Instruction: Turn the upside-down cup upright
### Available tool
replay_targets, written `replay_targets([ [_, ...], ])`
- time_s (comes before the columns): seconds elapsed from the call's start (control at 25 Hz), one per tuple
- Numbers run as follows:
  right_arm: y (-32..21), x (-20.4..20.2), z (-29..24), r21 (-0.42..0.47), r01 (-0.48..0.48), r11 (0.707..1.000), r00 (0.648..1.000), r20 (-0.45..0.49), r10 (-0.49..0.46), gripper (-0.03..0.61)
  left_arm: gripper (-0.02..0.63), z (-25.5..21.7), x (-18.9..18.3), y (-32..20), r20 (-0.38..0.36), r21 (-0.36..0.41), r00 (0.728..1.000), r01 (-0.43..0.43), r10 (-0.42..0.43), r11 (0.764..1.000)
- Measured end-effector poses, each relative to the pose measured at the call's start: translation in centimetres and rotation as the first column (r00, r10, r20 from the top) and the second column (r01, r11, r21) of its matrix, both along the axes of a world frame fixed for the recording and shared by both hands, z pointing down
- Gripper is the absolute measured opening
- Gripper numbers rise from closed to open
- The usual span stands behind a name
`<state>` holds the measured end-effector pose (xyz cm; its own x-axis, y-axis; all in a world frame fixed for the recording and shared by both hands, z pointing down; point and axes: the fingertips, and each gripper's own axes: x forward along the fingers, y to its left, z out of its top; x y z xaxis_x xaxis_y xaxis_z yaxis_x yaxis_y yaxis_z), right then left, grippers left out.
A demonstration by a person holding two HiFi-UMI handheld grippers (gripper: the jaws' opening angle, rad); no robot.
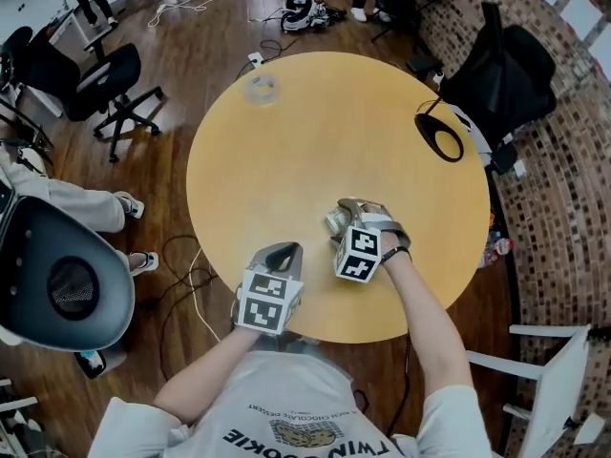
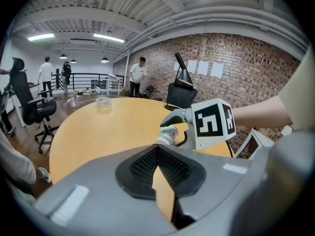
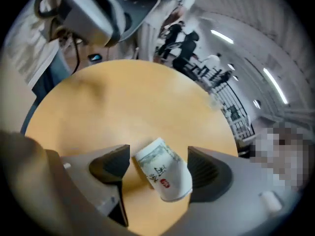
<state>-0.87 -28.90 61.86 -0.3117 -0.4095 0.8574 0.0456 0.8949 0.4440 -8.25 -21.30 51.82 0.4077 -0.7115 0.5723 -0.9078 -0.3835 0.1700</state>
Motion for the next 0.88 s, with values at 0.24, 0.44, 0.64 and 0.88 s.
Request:
replay_targets([
  [0.24, -1.7, -0.9, 2.5, 0.007, 0.280, 0.960, 0.921, -0.285, -0.267, 0.370, 0.003, 0.5, -5.1, -0.3, -0.020, -0.016, 0.992, 0.120, -0.121, 0.993],
  [0.44, -2.1, -1.4, 3.1, 0.003, 0.345, 0.938, 0.874, -0.364, -0.321, 0.370, 0.003, 0.7, -6.9, 0.4, -0.029, -0.028, 0.985, 0.168, -0.169, 0.985],
  [0.64, -2.0, -1.3, 3.4, -0.013, 0.360, 0.933, 0.855, -0.396, -0.335, 0.370, 0.003, 0.8, -7.1, 0.8, -0.038, -0.027, 0.983, 0.180, -0.181, 0.983],
  [0.88, -1.7, -0.9, 3.0, 0.003, 0.274, 0.962, 0.909, -0.327, -0.258, 0.298, 0.003, 1.1, -6.0, 1.2, -0.041, -0.027, 0.985, 0.167, -0.168, 0.986],
])
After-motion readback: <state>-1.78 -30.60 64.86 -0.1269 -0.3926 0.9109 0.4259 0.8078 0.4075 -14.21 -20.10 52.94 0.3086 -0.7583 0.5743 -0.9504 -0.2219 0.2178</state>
